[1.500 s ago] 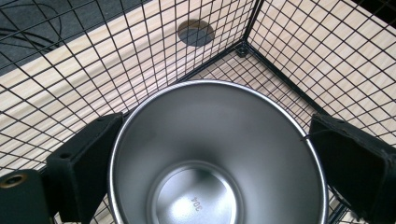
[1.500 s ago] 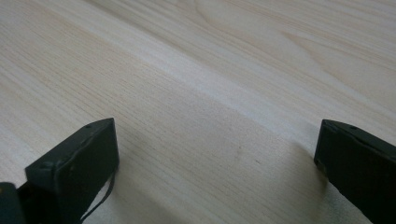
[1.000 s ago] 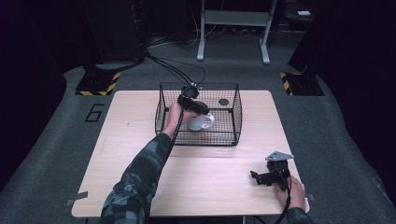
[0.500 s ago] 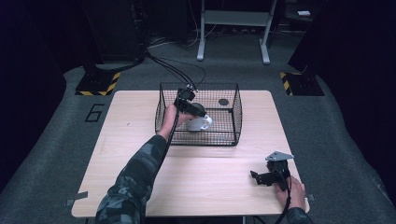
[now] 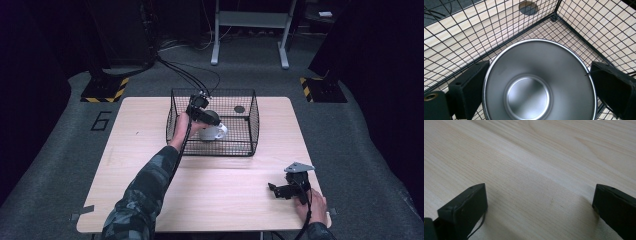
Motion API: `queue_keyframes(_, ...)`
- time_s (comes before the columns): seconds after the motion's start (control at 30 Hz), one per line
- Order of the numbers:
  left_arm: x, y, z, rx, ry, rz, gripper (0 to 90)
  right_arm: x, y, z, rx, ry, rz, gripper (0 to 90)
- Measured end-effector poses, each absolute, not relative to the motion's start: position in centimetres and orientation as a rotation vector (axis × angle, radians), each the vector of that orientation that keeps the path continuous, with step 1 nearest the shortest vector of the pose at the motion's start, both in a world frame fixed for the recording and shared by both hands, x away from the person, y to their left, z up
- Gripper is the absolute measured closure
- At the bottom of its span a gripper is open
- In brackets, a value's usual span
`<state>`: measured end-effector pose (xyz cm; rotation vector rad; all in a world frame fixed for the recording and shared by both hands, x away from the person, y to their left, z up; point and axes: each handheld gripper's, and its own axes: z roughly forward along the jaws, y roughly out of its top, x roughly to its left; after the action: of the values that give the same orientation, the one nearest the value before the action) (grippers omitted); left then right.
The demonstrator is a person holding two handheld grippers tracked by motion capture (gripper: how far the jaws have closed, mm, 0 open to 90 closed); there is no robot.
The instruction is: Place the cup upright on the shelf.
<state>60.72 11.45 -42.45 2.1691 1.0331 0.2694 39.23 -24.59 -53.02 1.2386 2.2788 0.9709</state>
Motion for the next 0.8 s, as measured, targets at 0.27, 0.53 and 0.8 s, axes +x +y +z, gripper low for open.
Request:
queue_keyframes(0.27,60.4,11.7,-41.6,2.147,1.031,0.253,0.7,39.2,-24.6,-53.0,1.239,2.279,0.971,0.0)
queue_keyframes(0.53,58.9,12.5,-39.5,2.149,0.989,0.265,0.1,39.2,-24.6,-53.0,1.233,2.282,0.967,0.0)
queue_keyframes(0.8,56.3,13.5,-36.9,2.128,0.905,0.299,0.0,39.2,-24.6,-53.0,1.233,2.281,0.968,0.0)
